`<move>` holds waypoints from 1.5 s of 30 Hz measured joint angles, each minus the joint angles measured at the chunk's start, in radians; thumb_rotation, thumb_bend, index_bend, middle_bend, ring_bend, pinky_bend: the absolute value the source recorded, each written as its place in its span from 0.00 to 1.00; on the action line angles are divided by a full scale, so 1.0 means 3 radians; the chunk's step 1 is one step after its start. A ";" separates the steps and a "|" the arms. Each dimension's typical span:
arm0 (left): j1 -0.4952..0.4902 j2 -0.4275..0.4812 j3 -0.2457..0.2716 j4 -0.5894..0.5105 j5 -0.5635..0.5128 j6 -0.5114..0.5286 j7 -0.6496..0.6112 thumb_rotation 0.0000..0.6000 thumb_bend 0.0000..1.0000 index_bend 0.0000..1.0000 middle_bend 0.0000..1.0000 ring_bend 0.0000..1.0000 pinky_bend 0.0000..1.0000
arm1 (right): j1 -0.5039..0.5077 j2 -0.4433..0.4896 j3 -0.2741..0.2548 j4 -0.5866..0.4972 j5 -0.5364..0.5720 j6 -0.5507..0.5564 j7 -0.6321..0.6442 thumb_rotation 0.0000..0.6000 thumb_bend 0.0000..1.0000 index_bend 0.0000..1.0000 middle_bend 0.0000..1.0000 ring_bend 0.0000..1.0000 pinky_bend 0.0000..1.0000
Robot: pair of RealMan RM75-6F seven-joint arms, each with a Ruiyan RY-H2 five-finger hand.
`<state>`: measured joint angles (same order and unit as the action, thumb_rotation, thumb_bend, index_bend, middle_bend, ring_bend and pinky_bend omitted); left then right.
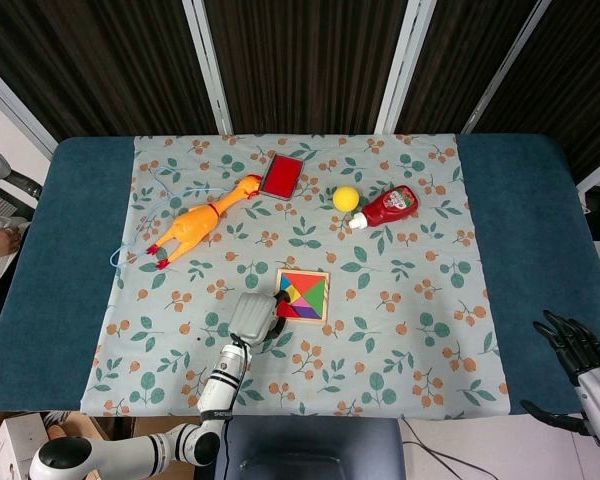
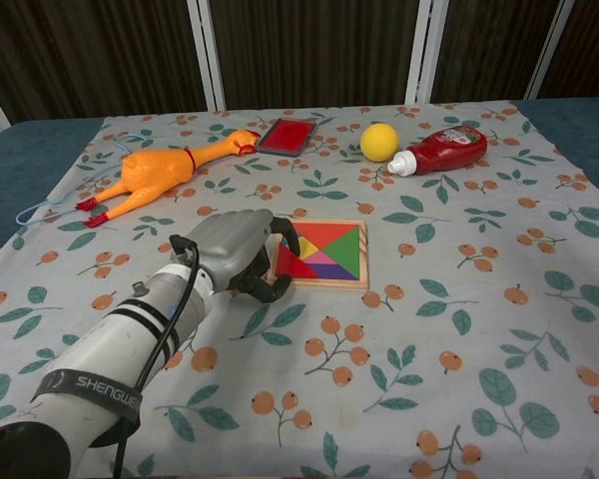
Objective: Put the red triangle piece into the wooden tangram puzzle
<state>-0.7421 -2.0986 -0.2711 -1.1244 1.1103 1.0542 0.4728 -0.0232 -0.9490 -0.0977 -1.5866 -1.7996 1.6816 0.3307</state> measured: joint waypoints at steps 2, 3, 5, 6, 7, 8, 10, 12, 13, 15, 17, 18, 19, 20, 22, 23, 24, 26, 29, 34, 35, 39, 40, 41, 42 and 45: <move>-0.0002 0.0006 0.0001 -0.0012 0.0011 0.0009 0.0001 1.00 0.41 0.41 1.00 1.00 1.00 | 0.0001 0.0000 0.0001 0.0000 0.0001 -0.0002 -0.0004 1.00 0.25 0.00 0.00 0.00 0.00; -0.0003 0.0009 0.0001 -0.0018 0.0012 0.0011 0.0004 1.00 0.41 0.41 1.00 1.00 1.00 | 0.0001 0.0000 0.0002 -0.0001 0.0003 -0.0003 -0.0005 1.00 0.25 0.00 0.00 0.00 0.00; -0.0003 0.0014 0.0000 -0.0034 0.0014 0.0019 0.0010 1.00 0.41 0.40 1.00 1.00 1.00 | 0.0000 -0.0001 0.0002 -0.0002 0.0006 -0.0004 -0.0007 1.00 0.25 0.00 0.00 0.00 0.00; -0.0003 0.0018 0.0000 -0.0042 0.0012 0.0021 0.0017 1.00 0.41 0.40 1.00 1.00 1.00 | -0.0001 -0.0001 0.0003 -0.0002 0.0006 -0.0003 -0.0007 1.00 0.25 0.00 0.00 0.00 0.00; -0.0003 0.0020 0.0000 -0.0046 0.0010 0.0022 0.0021 1.00 0.41 0.40 1.00 1.00 1.00 | -0.0002 -0.0001 0.0003 -0.0002 0.0005 -0.0001 -0.0008 1.00 0.25 0.00 0.00 0.00 0.00; -0.0001 0.0023 0.0000 -0.0053 0.0004 0.0022 0.0027 1.00 0.41 0.40 1.00 1.00 1.00 | -0.0002 -0.0001 0.0003 -0.0003 0.0005 0.0000 -0.0009 1.00 0.25 0.00 0.00 0.00 0.00; 0.0000 0.0026 -0.0001 -0.0058 -0.0002 0.0024 0.0032 1.00 0.41 0.39 1.00 1.00 1.00 | -0.0002 0.0000 0.0003 -0.0005 0.0005 -0.0002 -0.0011 1.00 0.25 0.00 0.00 0.00 0.00; -0.0001 0.0026 -0.0003 -0.0060 -0.0012 0.0021 0.0040 1.00 0.41 0.39 1.00 1.00 1.00 | -0.0004 0.0000 0.0002 -0.0001 0.0005 -0.0001 -0.0009 1.00 0.25 0.00 0.00 0.00 0.00; -0.0002 0.0026 -0.0003 -0.0060 -0.0015 0.0020 0.0044 1.00 0.41 0.38 1.00 1.00 1.00 | -0.0005 -0.0001 0.0003 0.0002 0.0006 0.0002 -0.0006 1.00 0.25 0.00 0.00 0.00 0.00; -0.0002 0.0027 -0.0002 -0.0064 -0.0023 0.0017 0.0051 1.00 0.41 0.37 1.00 1.00 1.00 | -0.0005 -0.0001 0.0005 0.0002 0.0010 0.0003 -0.0001 1.00 0.25 0.00 0.00 0.00 0.00; -0.0003 0.0027 -0.0003 -0.0066 -0.0028 0.0016 0.0051 1.00 0.41 0.36 1.00 1.00 1.00 | -0.0006 0.0000 0.0007 0.0005 0.0015 0.0003 0.0007 1.00 0.25 0.00 0.00 0.00 0.00; -0.0003 0.0027 -0.0004 -0.0066 -0.0031 0.0015 0.0051 1.00 0.41 0.35 1.00 1.00 1.00 | -0.0005 0.0001 0.0007 0.0006 0.0015 0.0003 0.0008 1.00 0.25 0.00 0.00 0.00 0.00; -0.0003 0.0027 -0.0004 -0.0066 -0.0035 0.0014 0.0053 1.00 0.42 0.33 1.00 1.00 1.00 | -0.0005 0.0001 0.0007 0.0006 0.0014 0.0002 0.0009 1.00 0.25 0.00 0.00 0.00 0.00; -0.0003 0.0027 -0.0005 -0.0067 -0.0042 0.0012 0.0056 1.00 0.42 0.32 1.00 1.00 1.00 | -0.0006 0.0001 0.0006 0.0006 0.0013 0.0003 0.0009 1.00 0.25 0.00 0.00 0.00 0.00; -0.0003 0.0028 -0.0006 -0.0072 -0.0048 0.0011 0.0061 1.00 0.42 0.29 1.00 1.00 1.00 | -0.0007 0.0001 0.0007 0.0006 0.0012 0.0007 0.0011 1.00 0.25 0.00 0.00 0.00 0.00; -0.0003 0.0028 -0.0007 -0.0076 -0.0049 0.0012 0.0057 1.00 0.42 0.28 1.00 1.00 1.00 | -0.0008 0.0001 0.0007 0.0006 0.0013 0.0007 0.0013 1.00 0.25 0.00 0.00 0.00 0.00; -0.0003 0.0028 -0.0008 -0.0080 -0.0048 0.0014 0.0052 1.00 0.42 0.27 1.00 1.00 1.00 | -0.0008 0.0002 0.0007 0.0006 0.0013 0.0008 0.0015 1.00 0.25 0.00 0.00 0.00 0.00; -0.0004 0.0030 -0.0008 -0.0086 -0.0048 0.0017 0.0053 1.00 0.42 0.26 1.00 1.00 1.00 | -0.0008 0.0002 0.0008 0.0005 0.0013 0.0009 0.0016 1.00 0.25 0.00 0.00 0.00 0.00; -0.0004 0.0036 -0.0009 -0.0105 -0.0046 0.0025 0.0055 1.00 0.42 0.26 1.00 1.00 1.00 | -0.0011 0.0000 0.0008 0.0009 0.0010 0.0016 0.0020 1.00 0.25 0.00 0.00 0.00 0.00; 0.0010 0.0076 0.0008 -0.0187 -0.0017 0.0061 0.0063 1.00 0.41 0.29 1.00 1.00 1.00 | -0.0009 -0.0002 0.0010 0.0007 0.0011 0.0010 0.0010 1.00 0.25 0.00 0.00 0.00 0.00; 0.0019 0.0096 0.0019 -0.0225 0.0001 0.0079 0.0062 1.00 0.41 0.29 1.00 1.00 1.00 | -0.0010 -0.0003 0.0009 0.0007 0.0009 0.0010 0.0006 1.00 0.25 0.00 0.00 0.00 0.00; 0.0076 0.0209 0.0083 -0.0412 0.0101 0.0166 0.0034 1.00 0.41 0.29 1.00 1.00 1.00 | -0.0012 -0.0006 0.0007 0.0003 -0.0001 0.0010 -0.0021 1.00 0.25 0.00 0.00 0.00 0.00; 0.0100 0.0252 0.0106 -0.0473 0.0140 0.0200 0.0018 1.00 0.40 0.29 1.00 1.00 1.00 | -0.0016 -0.0006 0.0005 0.0001 -0.0003 0.0013 -0.0025 1.00 0.25 0.00 0.00 0.00 0.00; 0.0140 0.0325 0.0147 -0.0567 0.0207 0.0259 -0.0009 1.00 0.40 0.27 1.00 1.00 1.00 | -0.0019 -0.0006 0.0003 0.0001 -0.0002 0.0016 -0.0026 1.00 0.25 0.00 0.00 0.00 0.00; 0.0179 0.0392 0.0186 -0.0645 0.0267 0.0315 -0.0035 1.00 0.40 0.25 0.97 0.96 1.00 | -0.0021 -0.0006 0.0003 0.0002 0.0000 0.0017 -0.0028 1.00 0.25 0.00 0.00 0.00 0.00; 0.0351 0.0700 0.0368 -0.0932 0.0464 0.0506 -0.0143 1.00 0.41 0.16 0.58 0.54 0.74 | -0.0024 -0.0009 0.0005 -0.0004 0.0012 0.0011 -0.0046 1.00 0.25 0.00 0.00 0.00 0.00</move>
<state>-0.6367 -1.8885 -0.1608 -1.4039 1.2495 1.2060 0.4297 -0.0303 -0.9517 -0.0961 -1.5879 -1.7959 1.6850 0.3168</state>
